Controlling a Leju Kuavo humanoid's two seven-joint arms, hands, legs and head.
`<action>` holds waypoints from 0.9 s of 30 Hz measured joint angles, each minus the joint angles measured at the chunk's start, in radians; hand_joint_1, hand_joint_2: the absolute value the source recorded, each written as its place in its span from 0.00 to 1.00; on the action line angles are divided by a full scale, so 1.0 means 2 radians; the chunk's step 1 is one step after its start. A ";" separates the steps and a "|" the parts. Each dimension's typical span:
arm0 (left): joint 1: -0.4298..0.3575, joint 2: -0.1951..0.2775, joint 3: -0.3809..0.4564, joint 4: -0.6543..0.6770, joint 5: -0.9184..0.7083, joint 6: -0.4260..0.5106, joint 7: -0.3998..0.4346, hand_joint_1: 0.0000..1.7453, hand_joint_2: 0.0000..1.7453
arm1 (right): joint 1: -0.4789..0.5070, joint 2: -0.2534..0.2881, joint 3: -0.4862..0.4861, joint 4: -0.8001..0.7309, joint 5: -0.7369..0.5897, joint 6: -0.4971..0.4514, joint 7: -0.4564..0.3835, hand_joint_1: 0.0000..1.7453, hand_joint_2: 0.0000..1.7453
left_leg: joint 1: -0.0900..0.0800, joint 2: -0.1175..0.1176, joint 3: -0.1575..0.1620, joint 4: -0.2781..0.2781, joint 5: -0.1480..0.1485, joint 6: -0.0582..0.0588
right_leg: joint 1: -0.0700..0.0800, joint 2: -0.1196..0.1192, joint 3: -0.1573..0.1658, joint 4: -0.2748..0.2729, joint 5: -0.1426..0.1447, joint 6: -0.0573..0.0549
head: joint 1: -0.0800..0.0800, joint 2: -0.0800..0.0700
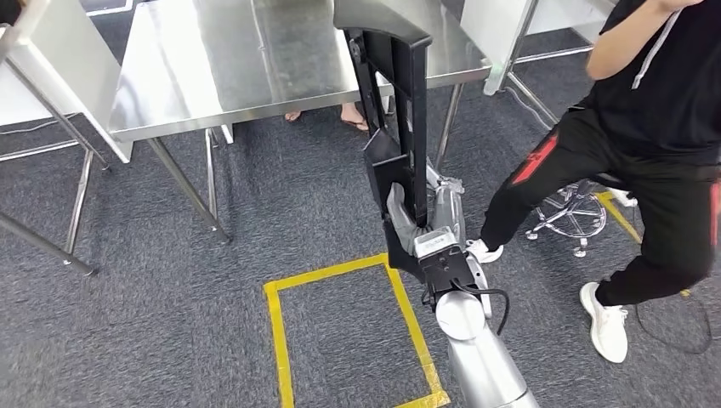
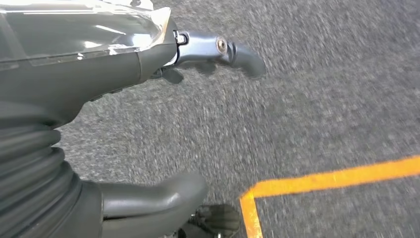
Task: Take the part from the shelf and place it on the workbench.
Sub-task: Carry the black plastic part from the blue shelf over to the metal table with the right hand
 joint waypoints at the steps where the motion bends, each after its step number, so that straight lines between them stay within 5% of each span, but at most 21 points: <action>1: -0.001 0.000 0.000 0.000 0.000 0.000 0.000 0.00 1.00 | -0.001 0.000 0.000 0.000 0.000 0.000 0.000 1.00 1.00 | -0.002 0.000 0.008 -0.010 -0.001 0.003 | 0.000 0.000 0.001 0.000 0.004 0.006 | -0.001 0.000; 4: -0.005 0.000 0.000 -0.001 0.000 0.000 0.002 0.00 1.00 | -0.005 0.001 -0.001 0.000 0.000 -0.001 0.000 1.00 1.00 | 0.003 -0.001 0.043 -0.054 -0.008 0.008 | 0.000 -0.001 -0.037 0.058 0.025 0.023 | -0.001 0.000; 6: -0.005 -0.001 0.001 -0.001 0.000 0.000 0.003 0.00 1.00 | -0.005 0.000 -0.001 0.000 0.000 -0.002 0.000 1.00 1.00 | 0.007 -0.002 0.063 -0.069 -0.015 0.008 | -0.001 -0.001 -0.086 0.117 0.019 0.019 | -0.001 0.000; 8: -0.004 -0.002 0.001 -0.001 0.000 -0.001 0.003 0.00 1.00 | -0.004 -0.001 -0.002 0.002 0.000 -0.002 0.000 1.00 1.00 | 0.012 -0.004 0.080 -0.073 -0.028 0.003 | -0.006 -0.001 -0.121 0.140 -0.006 0.017 | -0.001 0.000; 10: -0.004 -0.004 0.001 -0.001 0.000 -0.001 0.003 0.00 1.00 | -0.004 -0.002 -0.003 0.003 0.000 -0.002 0.000 1.00 1.00 | 0.018 -0.006 0.099 -0.072 -0.043 -0.006 | -0.013 -0.003 -0.133 0.113 -0.008 0.026 | -0.001 0.000; 12: -0.003 -0.005 0.002 -0.001 -0.001 -0.002 0.003 0.00 1.00 | -0.004 -0.002 -0.004 0.003 0.000 -0.002 0.000 1.00 1.00 | 0.024 -0.008 0.119 -0.069 -0.064 -0.018 | -0.023 -0.010 -0.127 0.054 0.040 0.052 | 0.001 0.000; 13: -0.003 -0.004 0.002 -0.001 -0.001 -0.002 0.004 0.00 1.00 | -0.004 -0.003 -0.004 0.004 0.000 -0.002 0.000 1.00 1.00 | 0.024 -0.008 0.125 -0.067 -0.075 -0.023 | -0.025 -0.015 -0.123 0.032 0.066 0.058 | 0.002 0.000; 14: -0.004 -0.003 0.002 -0.001 -0.001 -0.002 0.004 0.00 1.00 | -0.004 -0.003 -0.004 0.005 0.001 -0.002 0.000 1.00 1.00 | 0.024 -0.006 0.130 -0.065 -0.085 -0.027 | -0.026 -0.018 -0.120 0.020 0.085 0.058 | 0.001 0.000; 15: -0.005 -0.002 0.002 -0.001 -0.002 -0.002 0.005 0.00 1.00 | -0.005 -0.003 -0.005 0.005 0.002 -0.002 0.001 1.00 1.00 | 0.023 -0.005 0.133 -0.064 -0.092 -0.029 | -0.027 -0.019 -0.119 0.019 0.094 0.051 | 0.001 0.000; 16: -0.006 -0.002 0.003 -0.001 -0.002 -0.002 0.005 0.00 1.00 | -0.005 -0.003 -0.005 0.005 0.004 -0.003 0.002 1.00 1.00 | 0.024 -0.004 0.134 -0.061 -0.093 -0.030 | -0.026 -0.017 -0.117 0.022 0.089 0.038 | -0.001 0.000; 18: -0.009 -0.002 0.003 -0.001 -0.002 -0.002 0.006 0.00 1.00 | -0.007 -0.001 -0.005 0.004 0.007 -0.003 0.004 1.00 1.00 | 0.026 0.000 0.120 -0.028 -0.080 -0.033 | -0.027 -0.011 -0.111 0.022 0.083 0.026 | -0.002 0.000; 20: -0.011 -0.002 0.003 -0.001 -0.002 -0.002 0.006 0.00 1.00 | -0.008 0.000 -0.005 0.004 0.010 -0.002 0.004 1.00 1.00 | 0.027 0.003 0.076 0.039 -0.075 -0.034 | -0.025 -0.009 -0.100 0.018 0.076 0.018 | -0.002 0.000; 22: -0.011 -0.003 0.003 -0.001 -0.002 -0.002 0.006 0.00 1.00 | -0.008 0.000 -0.004 0.005 0.010 0.000 0.004 1.00 1.00 | 0.026 0.005 0.024 0.095 -0.105 -0.035 | -0.022 -0.008 -0.086 0.014 0.066 0.013 | -0.003 0.000; 24: -0.010 -0.003 0.004 -0.001 -0.001 -0.002 0.006 0.00 1.00 | -0.010 0.000 -0.002 0.007 0.009 0.004 0.004 1.00 1.00 | 0.025 0.005 -0.011 0.107 -0.135 -0.034 | -0.018 -0.007 -0.070 0.012 0.055 0.010 | -0.002 0.000; 25: -0.009 -0.003 0.004 -0.001 0.001 -0.002 0.006 0.00 1.00 | -0.012 0.000 0.000 0.010 0.009 0.007 0.004 1.00 1.00 | 0.023 0.005 -0.019 0.094 -0.132 -0.030 | -0.016 -0.006 -0.062 0.012 0.049 0.009 | -0.003 0.000; 27: -0.009 -0.003 0.007 -0.001 0.003 -0.002 0.006 0.00 1.00 | -0.020 0.002 0.007 0.019 0.008 0.018 0.002 1.00 1.00 | 0.016 0.006 -0.021 0.044 -0.082 -0.015 | -0.013 -0.006 -0.047 0.011 0.037 0.008 | -0.002 0.000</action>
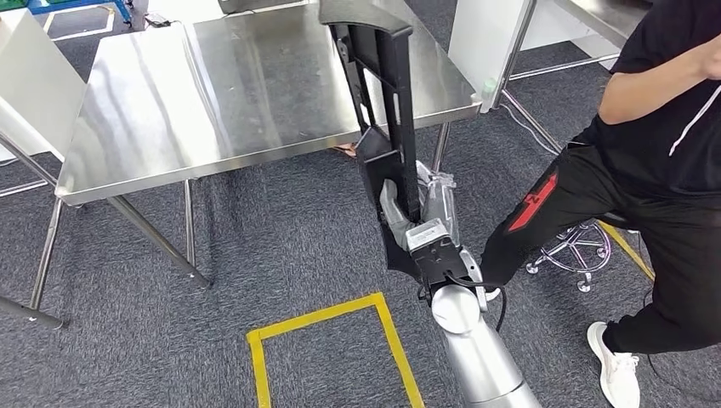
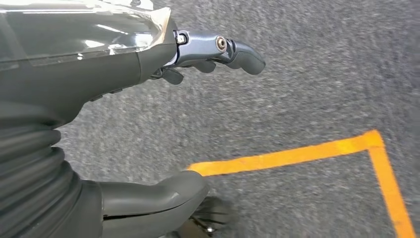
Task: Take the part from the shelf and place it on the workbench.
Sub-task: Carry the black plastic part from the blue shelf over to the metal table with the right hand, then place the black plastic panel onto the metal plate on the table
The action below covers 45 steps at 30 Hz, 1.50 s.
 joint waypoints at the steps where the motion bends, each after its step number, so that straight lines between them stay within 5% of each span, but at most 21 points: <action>1: 0.000 0.000 0.002 0.000 0.001 0.000 0.000 0.00 1.00 | -0.006 0.002 0.005 0.008 -0.001 0.006 -0.001 1.00 1.00 | -0.006 -0.001 0.001 -0.024 0.029 0.009 | 0.002 0.002 0.007 -0.001 -0.006 0.001 | 0.000 0.000; 3: 0.001 0.001 0.004 0.000 0.004 0.001 0.002 0.00 1.00 | -0.017 0.008 0.016 0.024 -0.004 0.014 -0.003 1.00 1.00 | -0.018 -0.007 0.005 -0.055 0.062 0.022 | 0.006 0.005 0.020 -0.003 -0.014 0.004 | 0.000 0.000; 6: 0.001 -0.001 0.005 0.000 0.006 0.003 0.003 0.00 1.00 | -0.031 0.017 0.030 0.041 -0.006 0.019 -0.005 1.00 1.00 | -0.019 -0.011 0.026 -0.070 0.071 0.023 | 0.012 0.006 0.030 0.014 -0.014 0.013 | 0.000 0.000; 9: 0.000 -0.003 0.006 0.000 0.006 0.004 0.004 0.00 1.00 | -0.044 0.022 0.038 0.054 -0.007 0.019 -0.006 1.00 1.00 | -0.018 -0.009 0.047 -0.073 0.079 0.023 | 0.013 0.003 -0.008 0.084 -0.027 0.013 | 0.001 0.000; 11: 0.001 -0.005 0.006 0.000 0.006 0.004 0.003 0.00 1.00 | -0.048 0.023 0.041 0.062 -0.007 0.020 -0.006 1.00 1.00 | -0.018 -0.011 0.054 -0.073 0.072 0.024 | 0.013 0.003 -0.050 0.125 -0.055 0.007 | 0.001 0.000; 13: 0.002 -0.006 0.007 0.000 0.004 0.005 0.002 0.00 1.00 | -0.049 0.024 0.046 0.069 -0.007 0.020 -0.005 1.00 1.00 | -0.018 -0.014 0.062 -0.073 0.063 0.024 | 0.014 0.003 -0.073 0.120 -0.077 0.007 | 0.001 0.000; 14: 0.003 -0.007 0.007 0.000 0.002 0.005 0.002 0.00 1.00 | -0.049 0.025 0.047 0.070 -0.007 0.019 -0.004 1.00 1.00 | -0.019 -0.016 0.068 -0.073 0.058 0.024 | 0.015 0.003 -0.076 0.098 -0.070 0.010 | 0.001 0.000; 16: 0.003 -0.008 0.007 0.000 -0.003 0.006 0.002 0.00 1.00 | -0.050 0.027 0.049 0.072 -0.004 0.018 -0.002 1.00 1.00 | -0.020 -0.018 0.078 -0.073 0.046 0.023 | 0.015 0.003 -0.072 0.041 -0.016 0.021 | 0.001 0.000; 17: 0.002 -0.008 0.007 0.000 -0.005 0.006 0.003 0.00 1.00 | -0.050 0.028 0.050 0.073 -0.002 0.017 -0.001 1.00 1.00 | -0.020 -0.020 0.082 -0.074 0.040 0.021 | 0.016 0.002 -0.067 0.019 0.010 0.022 | 0.001 0.000; 18: 0.001 -0.009 0.007 0.000 -0.007 0.006 0.005 0.00 1.00 | -0.051 0.028 0.050 0.074 0.001 0.016 0.001 1.00 1.00 | -0.021 -0.020 0.086 -0.076 0.035 0.018 | 0.016 0.002 -0.063 0.006 0.027 0.019 | 0.001 0.000; 21: -0.003 -0.008 0.006 0.000 -0.012 0.007 0.010 0.00 1.00 | -0.053 0.031 0.051 0.075 0.010 0.012 0.003 1.00 1.00 | -0.021 -0.018 0.097 -0.067 0.034 0.009 | 0.011 0.003 -0.042 -0.006 0.038 -0.002 | 0.001 0.000; 24: -0.008 -0.008 0.004 0.000 -0.015 0.006 0.014 0.00 1.00 | -0.056 0.034 0.051 0.076 0.014 0.009 0.004 1.00 1.00 | -0.016 -0.008 0.060 0.000 0.029 -0.002 | 0.007 0.002 -0.022 -0.010 0.036 -0.012 | 0.000 0.000; 26: -0.009 -0.008 0.004 0.000 -0.015 0.006 0.016 0.00 1.00 | -0.056 0.035 0.052 0.077 0.016 0.009 0.004 1.00 1.00 | -0.009 -0.003 0.016 0.049 0.001 -0.010 | 0.006 0.002 -0.015 -0.010 0.027 -0.011 | 0.000 0.000; 28: -0.008 -0.008 0.004 0.000 -0.015 0.006 0.017 0.00 1.00 | -0.055 0.035 0.052 0.077 0.018 0.009 0.005 1.00 1.00 | -0.004 -0.001 -0.008 0.050 -0.019 -0.016 | 0.005 0.003 -0.004 -0.010 0.016 -0.009 | -0.001 0.000; 29: -0.008 -0.008 0.004 0.000 -0.016 0.006 0.018 0.00 1.00 | -0.054 0.034 0.052 0.078 0.019 0.008 0.005 1.00 1.00 | -0.002 0.000 -0.009 0.029 -0.010 -0.017 | 0.004 0.003 0.003 -0.010 0.010 -0.008 | -0.001 0.000; 33: -0.007 -0.008 0.003 0.000 -0.017 0.007 0.018 0.00 1.00 | -0.055 0.035 0.052 0.079 0.021 0.006 0.006 1.00 1.00 | -0.005 0.004 0.010 -0.069 0.093 -0.007 | 0.004 0.003 0.027 -0.014 -0.011 0.003 | -0.001 0.000; 36: -0.009 -0.008 0.003 0.000 -0.020 0.007 0.018 0.00 1.00 | -0.056 0.035 0.052 0.079 0.022 0.003 0.008 1.00 1.00 | -0.009 0.004 0.027 -0.082 0.094 0.007 | 0.006 0.004 0.037 -0.009 -0.009 0.018 | 0.000 0.000; 39: -0.012 -0.009 0.002 0.000 -0.021 0.008 0.018 0.00 1.00 | -0.060 0.034 0.052 0.079 0.024 0.001 0.009 1.00 1.00 | -0.008 0.000 0.050 -0.090 0.087 0.018 | 0.007 0.003 -0.005 0.068 -0.011 0.019 | 0.000 0.000; 42: -0.014 -0.009 0.002 0.000 -0.022 0.009 0.019 0.00 1.00 | -0.059 0.032 0.052 0.079 0.023 0.000 0.009 1.00 1.00 | -0.009 -0.004 0.064 -0.090 0.072 0.021 | 0.008 0.002 -0.074 0.142 -0.051 0.010 | 0.001 0.000; 43: -0.014 -0.010 0.002 0.000 -0.022 0.009 0.020 0.00 1.00 | -0.058 0.031 0.052 0.079 0.023 0.000 0.010 1.00 1.00 | -0.010 -0.006 0.071 -0.090 0.066 0.021 | 0.008 0.002 -0.085 0.139 -0.059 0.010 | 0.001 0.000; 45: -0.014 -0.012 0.002 0.000 -0.022 0.009 0.021 0.00 1.00 | -0.057 0.030 0.052 0.079 0.026 -0.002 0.010 1.00 1.00 | -0.012 -0.008 0.086 -0.090 0.054 0.020 | 0.010 0.002 -0.086 0.095 -0.046 0.017 | 0.001 0.000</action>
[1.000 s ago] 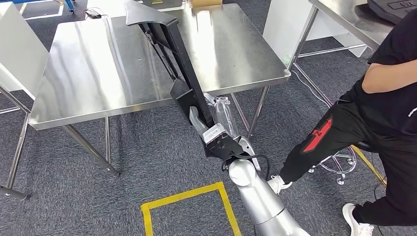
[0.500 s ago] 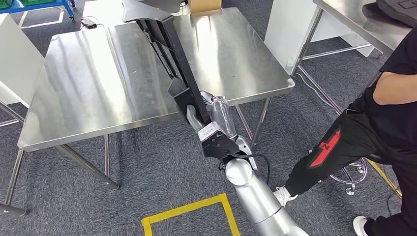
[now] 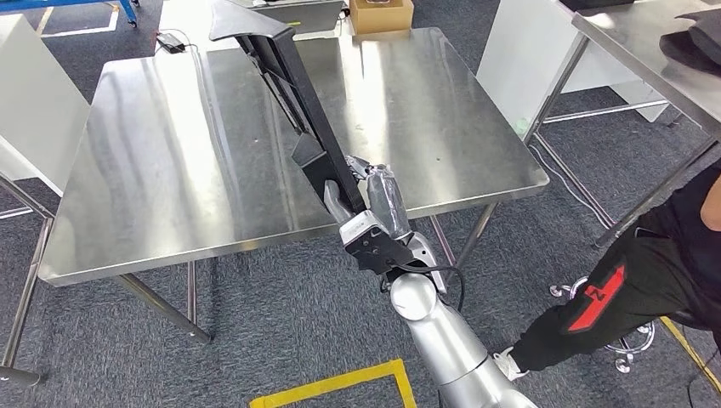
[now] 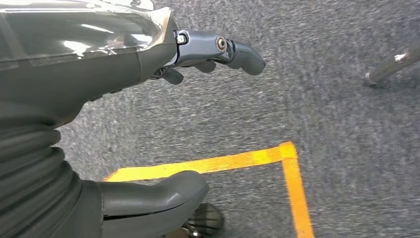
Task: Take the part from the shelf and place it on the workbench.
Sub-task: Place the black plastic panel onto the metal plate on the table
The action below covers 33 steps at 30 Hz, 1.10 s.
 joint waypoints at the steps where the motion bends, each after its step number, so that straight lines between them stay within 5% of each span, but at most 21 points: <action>1: 0.000 -0.001 0.000 0.000 0.000 0.000 0.000 0.00 1.00 | 0.000 0.000 0.000 0.000 0.002 -0.001 0.000 1.00 1.00 | -0.001 -0.001 0.006 0.000 -0.004 0.000 | 0.001 0.000 0.004 -0.022 0.012 0.004 | 0.000 0.000; 6: 0.000 -0.001 0.000 0.000 0.000 0.000 0.000 0.00 1.00 | 0.000 -0.001 0.000 0.000 0.005 -0.002 0.001 1.00 1.00 | -0.002 -0.001 0.011 0.000 -0.009 -0.001 | 0.001 0.000 0.009 -0.048 0.031 0.009 | 0.000 0.000; 8: 0.000 -0.002 0.000 0.001 0.000 0.000 0.000 0.00 1.00 | 0.000 -0.001 0.000 0.000 0.007 -0.003 0.001 1.00 1.00 | -0.002 -0.001 0.013 0.000 -0.014 -0.001 | 0.003 -0.002 0.010 -0.073 0.061 0.012 | 0.000 0.000; 10: 0.000 -0.003 0.000 0.001 0.000 0.001 0.001 0.00 1.00 | 0.000 -0.002 0.001 0.000 0.012 -0.008 0.003 1.00 1.00 | -0.004 0.000 0.011 0.017 -0.018 -0.008 | 0.002 -0.003 0.024 -0.103 0.096 0.000 | 0.000 0.000; 12: -0.002 -0.003 -0.001 0.001 0.000 0.001 0.002 0.00 1.00 | -0.002 -0.001 0.002 0.000 0.024 -0.015 0.006 1.00 1.00 | -0.003 0.001 -0.020 0.081 -0.017 -0.018 | -0.002 -0.002 0.046 -0.115 0.099 -0.022 | 0.000 0.000; 13: -0.003 -0.003 -0.001 0.001 0.000 0.001 0.002 0.00 1.00 | -0.003 -0.001 0.003 0.000 0.031 -0.018 0.008 1.00 1.00 | 0.000 0.003 -0.046 0.122 -0.024 -0.023 | -0.005 -0.001 0.057 -0.117 0.094 -0.028 | 0.001 0.000; 15: -0.003 -0.003 -0.002 0.001 -0.001 0.001 0.003 0.00 1.00 | -0.003 -0.001 0.004 0.000 0.037 -0.021 0.011 1.00 1.00 | 0.006 0.006 -0.085 0.154 -0.062 -0.031 | -0.006 0.000 0.070 -0.118 0.081 -0.027 | 0.000 0.000; 17: -0.003 -0.003 -0.002 0.001 -0.001 0.001 0.003 0.00 1.00 | -0.003 -0.001 0.005 0.000 0.040 -0.022 0.012 1.00 1.00 | 0.011 0.008 -0.099 0.138 -0.080 -0.036 | -0.008 0.002 0.085 -0.118 0.068 -0.024 | 0.000 0.000; 18: -0.003 -0.002 -0.002 0.001 -0.001 0.001 0.003 0.00 1.00 | -0.003 -0.001 0.006 0.000 0.042 -0.024 0.013 1.00 1.00 | 0.013 0.008 -0.097 0.113 -0.066 -0.037 | -0.009 0.002 0.095 -0.118 0.061 -0.022 | 0.000 0.000; 21: -0.003 -0.002 -0.003 0.001 -0.001 0.000 0.005 0.00 1.00 | -0.005 -0.001 0.008 0.001 0.067 -0.033 0.023 1.00 1.00 | 0.013 0.011 -0.082 0.025 0.031 -0.034 | -0.010 0.003 0.115 -0.119 0.041 -0.012 | -0.001 0.000; 22: -0.003 -0.002 -0.003 0.002 -0.002 0.000 0.006 0.00 1.00 | -0.008 -0.001 0.009 0.001 0.081 -0.037 0.029 1.00 1.00 | 0.012 0.012 -0.080 0.012 0.051 -0.031 | -0.008 0.004 0.119 -0.121 0.037 -0.008 | -0.001 0.000; 24: -0.006 -0.003 -0.004 0.002 -0.003 0.000 0.008 0.00 1.00 | -0.014 -0.001 0.011 0.002 0.109 -0.042 0.042 1.00 1.00 | 0.009 0.012 -0.074 0.007 0.054 -0.022 | -0.006 0.004 0.123 -0.118 0.038 0.003 | -0.002 0.000; 27: -0.012 -0.005 -0.007 0.002 -0.006 0.000 0.010 0.00 1.00 | -0.029 -0.002 0.014 0.004 0.142 -0.045 0.059 1.00 1.00 | 0.008 0.009 -0.058 -0.001 0.050 -0.009 | -0.006 0.001 0.084 -0.049 0.045 0.009 | -0.002 0.000; 30: -0.016 -0.006 -0.009 0.002 -0.008 0.002 0.014 0.00 1.00 | -0.044 -0.006 0.016 0.014 0.168 -0.045 0.073 1.00 1.00 | 0.005 0.006 -0.048 -0.002 0.040 -0.002 | -0.005 0.000 0.015 0.036 0.012 0.001 | -0.001 0.000; 32: -0.017 -0.007 -0.011 0.002 -0.010 0.002 0.016 0.00 1.00 | -0.055 -0.007 0.020 0.028 0.192 -0.045 0.084 1.00 1.00 | 0.002 0.003 -0.038 -0.002 0.031 0.000 | -0.003 0.000 -0.001 0.029 -0.001 -0.001 | 0.000 0.000; 33: -0.018 -0.007 -0.012 0.002 -0.010 0.003 0.018 0.00 1.00 | -0.063 -0.008 0.022 0.037 0.208 -0.044 0.089 1.00 1.00 | 0.000 0.002 -0.032 -0.002 0.027 0.000 | -0.002 0.000 0.002 0.003 0.010 0.001 | 0.000 0.000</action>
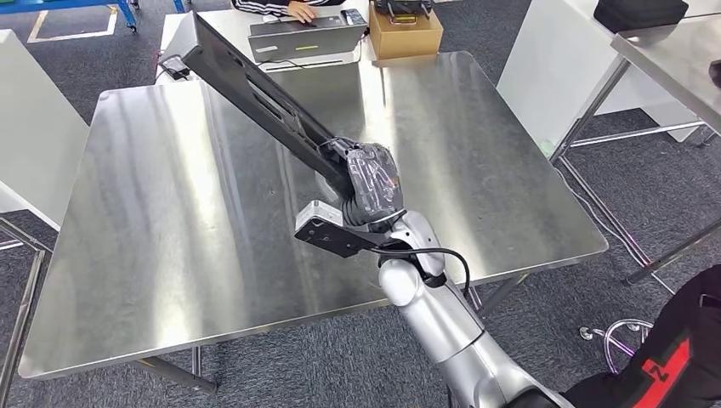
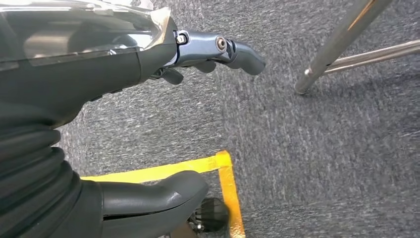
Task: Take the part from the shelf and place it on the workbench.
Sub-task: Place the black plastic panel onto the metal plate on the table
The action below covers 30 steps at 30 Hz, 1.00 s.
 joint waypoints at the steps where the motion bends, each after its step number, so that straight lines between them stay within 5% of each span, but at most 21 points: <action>1: -0.001 -0.001 -0.001 0.000 -0.001 0.000 0.001 0.00 1.00 | -0.010 0.000 0.003 0.012 0.016 0.001 0.004 1.00 1.00 | -0.002 -0.001 0.005 0.000 -0.004 0.000 | 0.002 0.000 0.008 -0.036 0.022 0.002 | 0.000 0.000; 4: -0.007 -0.003 -0.003 0.000 -0.006 0.000 0.005 0.00 1.00 | -0.046 0.001 0.014 0.057 0.063 0.001 0.007 1.00 1.00 | -0.007 -0.002 0.013 0.001 -0.014 -0.004 | 0.007 -0.001 0.031 -0.117 0.087 -0.005 | 0.000 0.000; 7: -0.010 -0.004 -0.005 0.000 -0.009 0.000 0.008 0.00 1.00 | -0.075 0.009 0.026 0.107 0.101 -0.001 0.005 1.00 1.00 | -0.007 -0.002 0.014 0.003 -0.018 -0.003 | 0.006 0.001 0.037 -0.124 0.102 -0.011 | 0.001 0.000; 19: -0.009 -0.004 -0.015 0.000 -0.017 0.001 0.008 0.00 1.00 | -0.147 0.052 0.076 0.308 0.204 -0.024 -0.006 1.00 1.00 | -0.004 0.000 0.017 -0.003 -0.023 -0.008 | 0.008 0.003 0.037 -0.124 0.099 -0.018 | 0.001 0.000; 30: -0.009 -0.003 -0.015 0.000 -0.018 0.003 0.009 0.00 1.00 | -0.169 0.067 0.093 0.403 0.206 -0.009 -0.018 1.00 1.00 | -0.004 0.000 0.018 -0.002 -0.022 -0.009 | 0.008 0.002 0.038 -0.124 0.099 -0.018 | 0.001 0.000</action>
